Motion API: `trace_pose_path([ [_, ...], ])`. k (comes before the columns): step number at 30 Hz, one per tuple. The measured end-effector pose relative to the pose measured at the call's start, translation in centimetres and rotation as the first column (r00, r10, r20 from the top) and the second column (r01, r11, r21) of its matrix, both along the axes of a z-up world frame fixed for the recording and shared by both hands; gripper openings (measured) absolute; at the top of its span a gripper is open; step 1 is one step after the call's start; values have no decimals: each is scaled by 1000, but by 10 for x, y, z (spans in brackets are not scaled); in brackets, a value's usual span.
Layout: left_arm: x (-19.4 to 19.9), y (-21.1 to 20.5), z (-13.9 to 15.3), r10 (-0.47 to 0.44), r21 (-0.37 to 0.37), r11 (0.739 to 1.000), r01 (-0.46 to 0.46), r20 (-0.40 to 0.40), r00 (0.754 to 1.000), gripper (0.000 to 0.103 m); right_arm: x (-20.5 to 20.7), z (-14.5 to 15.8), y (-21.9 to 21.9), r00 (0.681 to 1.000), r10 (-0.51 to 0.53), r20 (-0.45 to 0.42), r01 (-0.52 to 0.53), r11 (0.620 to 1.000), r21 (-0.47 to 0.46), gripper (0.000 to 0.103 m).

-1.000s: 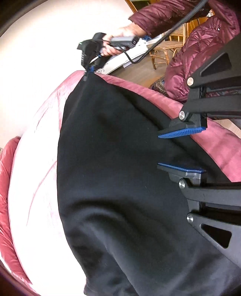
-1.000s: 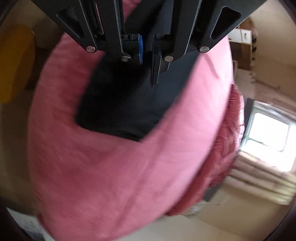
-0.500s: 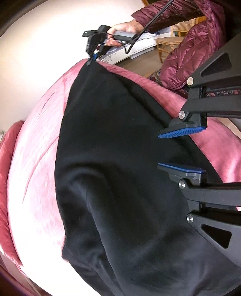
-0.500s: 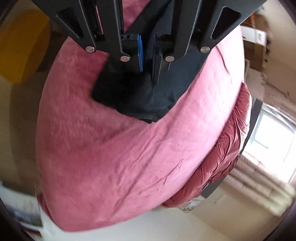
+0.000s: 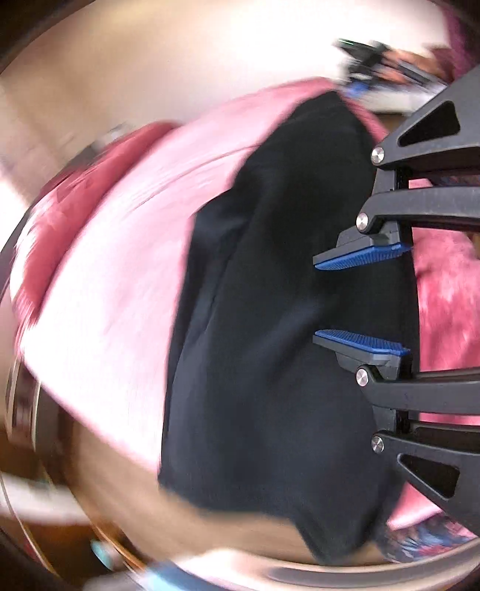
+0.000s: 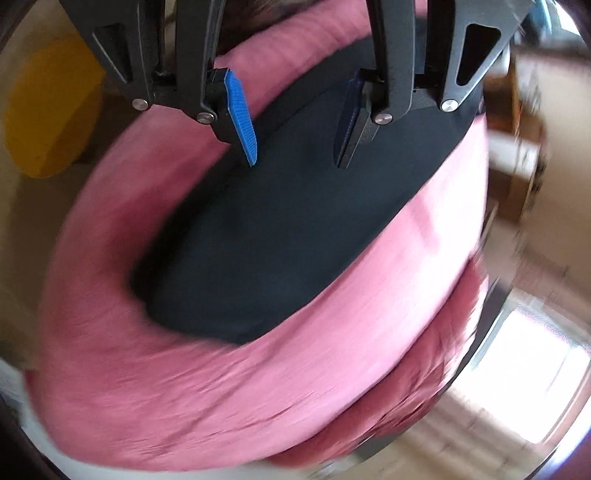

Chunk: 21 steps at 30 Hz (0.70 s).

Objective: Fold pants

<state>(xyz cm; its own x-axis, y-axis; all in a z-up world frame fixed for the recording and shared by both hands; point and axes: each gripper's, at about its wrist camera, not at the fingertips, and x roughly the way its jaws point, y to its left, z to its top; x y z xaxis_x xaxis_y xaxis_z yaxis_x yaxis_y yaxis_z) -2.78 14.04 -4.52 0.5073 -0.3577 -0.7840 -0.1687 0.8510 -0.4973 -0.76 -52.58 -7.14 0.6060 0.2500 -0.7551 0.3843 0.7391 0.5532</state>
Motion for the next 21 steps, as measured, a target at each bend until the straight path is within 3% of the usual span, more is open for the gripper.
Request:
trace_pose_path([
  [3,-24,47,2,183,-54,982,-183,-12,983,35,7,-5,54,987,163,3,-163,985,51,45],
  [6,-51,88,-5,337,-140,930,-341,-48,940,35,18,-11,100,961,277,7,-276,956,97,45],
  [8,-64,103,-12,390,-191,898,-396,-67,918,35,24,-17,123,947,322,-1,-320,939,129,45],
  [10,-74,113,-21,429,-222,870,-439,-97,898,35,27,-25,142,935,355,-21,-347,925,157,45],
  [12,-78,112,-29,431,-263,855,-447,-120,894,35,26,-31,159,919,391,-45,-380,911,161,45],
  [17,-88,114,-27,474,-275,827,-490,-129,871,35,25,-35,180,896,437,-73,-421,891,167,45],
  [21,-104,120,-28,497,-341,780,-524,-170,851,35,27,-40,189,889,449,-84,-431,885,176,45],
])
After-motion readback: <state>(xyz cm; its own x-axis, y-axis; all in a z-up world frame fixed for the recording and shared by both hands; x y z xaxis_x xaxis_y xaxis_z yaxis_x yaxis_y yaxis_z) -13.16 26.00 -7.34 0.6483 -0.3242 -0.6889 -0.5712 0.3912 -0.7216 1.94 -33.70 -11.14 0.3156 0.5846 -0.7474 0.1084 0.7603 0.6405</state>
